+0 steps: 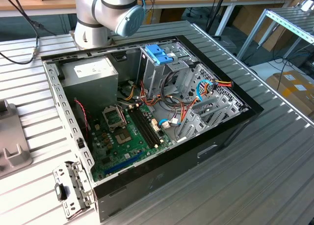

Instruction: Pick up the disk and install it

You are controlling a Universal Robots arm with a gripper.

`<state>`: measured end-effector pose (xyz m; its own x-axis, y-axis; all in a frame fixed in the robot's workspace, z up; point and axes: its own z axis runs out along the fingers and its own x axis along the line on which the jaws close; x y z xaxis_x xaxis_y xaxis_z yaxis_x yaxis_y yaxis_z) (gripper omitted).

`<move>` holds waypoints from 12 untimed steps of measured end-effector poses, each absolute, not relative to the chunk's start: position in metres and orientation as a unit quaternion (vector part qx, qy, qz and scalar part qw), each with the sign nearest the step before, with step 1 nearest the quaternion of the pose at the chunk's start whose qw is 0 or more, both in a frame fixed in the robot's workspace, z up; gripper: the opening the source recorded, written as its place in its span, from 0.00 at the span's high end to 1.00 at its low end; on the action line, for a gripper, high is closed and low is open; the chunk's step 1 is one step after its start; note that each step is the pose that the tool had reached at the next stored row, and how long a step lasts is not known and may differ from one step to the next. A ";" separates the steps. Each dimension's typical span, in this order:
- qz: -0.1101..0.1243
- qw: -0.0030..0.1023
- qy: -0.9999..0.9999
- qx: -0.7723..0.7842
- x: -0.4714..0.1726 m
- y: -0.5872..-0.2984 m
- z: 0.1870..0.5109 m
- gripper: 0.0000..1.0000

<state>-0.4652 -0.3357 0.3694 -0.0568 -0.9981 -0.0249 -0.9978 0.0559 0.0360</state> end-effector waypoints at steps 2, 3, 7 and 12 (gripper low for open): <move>-0.022 0.003 -0.727 0.687 -0.465 -0.335 0.369 0.52; -0.022 0.003 -0.727 0.687 -0.465 -0.334 0.369 0.52; -0.022 0.003 -0.727 0.687 -0.465 -0.334 0.368 0.52; -0.022 0.003 -0.727 0.687 -0.465 -0.332 0.367 0.52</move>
<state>-0.4652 -0.3324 0.3672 -0.0568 -0.9981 -0.0249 -0.9978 0.0559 0.0361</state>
